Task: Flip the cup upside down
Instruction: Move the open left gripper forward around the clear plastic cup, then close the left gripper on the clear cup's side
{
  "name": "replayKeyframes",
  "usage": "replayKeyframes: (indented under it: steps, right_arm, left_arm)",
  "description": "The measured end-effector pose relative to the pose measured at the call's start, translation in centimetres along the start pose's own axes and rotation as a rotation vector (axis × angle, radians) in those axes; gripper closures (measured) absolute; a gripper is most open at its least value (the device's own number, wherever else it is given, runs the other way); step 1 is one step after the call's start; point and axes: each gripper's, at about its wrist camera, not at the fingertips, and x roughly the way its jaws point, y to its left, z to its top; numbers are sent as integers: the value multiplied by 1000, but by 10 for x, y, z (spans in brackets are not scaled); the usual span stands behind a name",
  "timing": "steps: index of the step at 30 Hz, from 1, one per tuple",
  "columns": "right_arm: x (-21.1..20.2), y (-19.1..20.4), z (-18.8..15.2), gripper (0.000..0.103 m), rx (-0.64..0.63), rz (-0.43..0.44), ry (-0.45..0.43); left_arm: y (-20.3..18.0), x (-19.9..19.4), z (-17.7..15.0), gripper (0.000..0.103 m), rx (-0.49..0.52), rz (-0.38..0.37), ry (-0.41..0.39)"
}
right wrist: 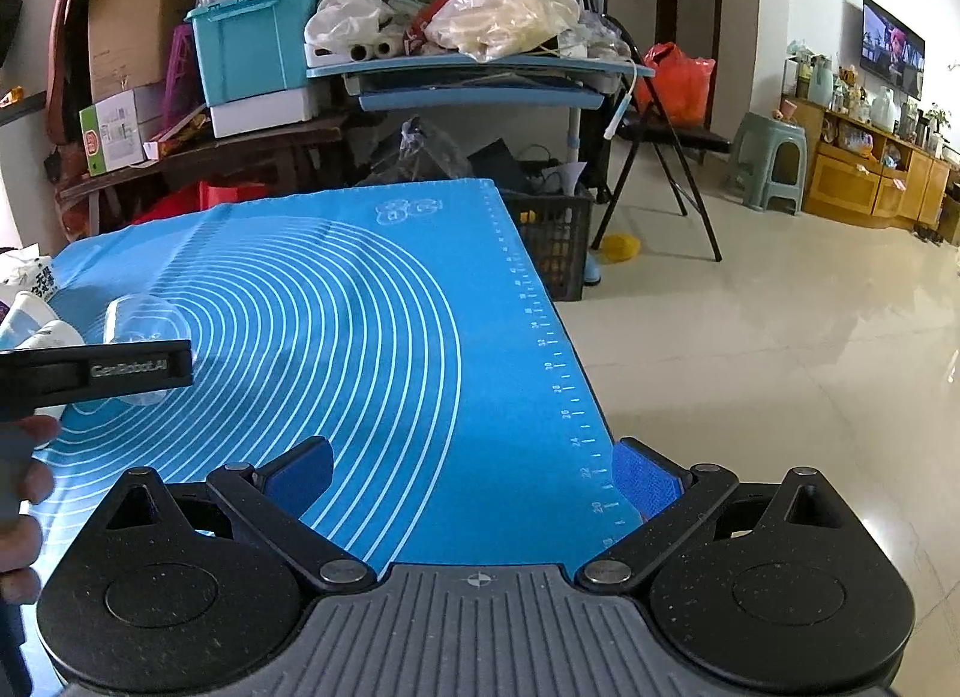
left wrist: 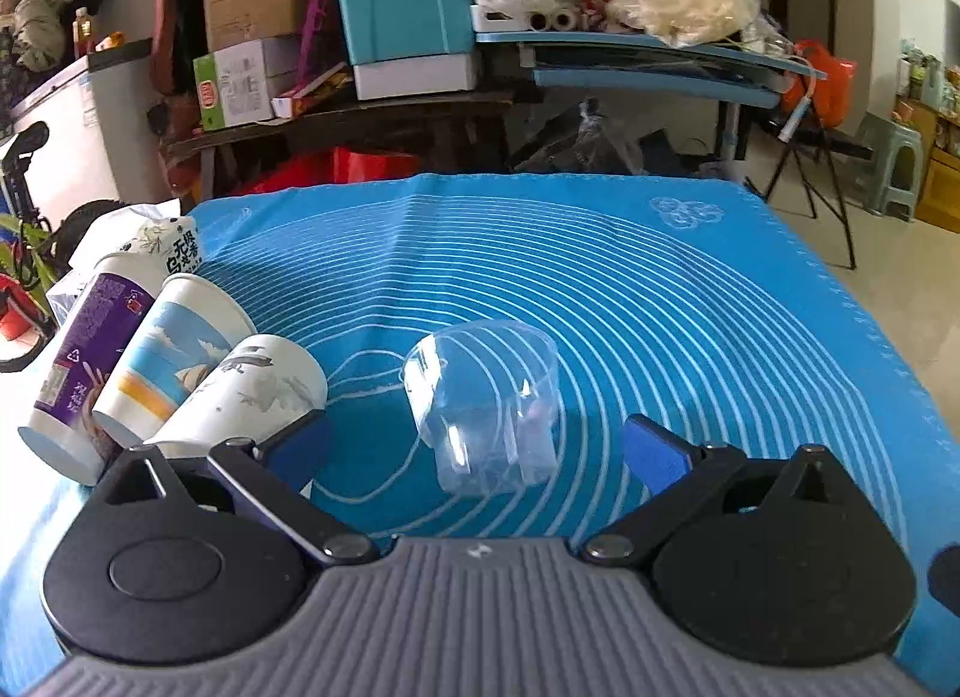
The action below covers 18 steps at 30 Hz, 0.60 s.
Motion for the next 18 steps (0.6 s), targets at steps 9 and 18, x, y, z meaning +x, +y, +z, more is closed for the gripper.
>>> replayKeyframes:
  steps: [9, 18]
  right_arm:
    - [11, 2, -2, 2, 6, 16, 14]
    - [8, 1, -2, 2, 11, 17, 12]
  left_arm:
    - [0, 22, -2, 27, -36, -16, 82]
    - [3, 18, 1, 49, -32, -50, 82]
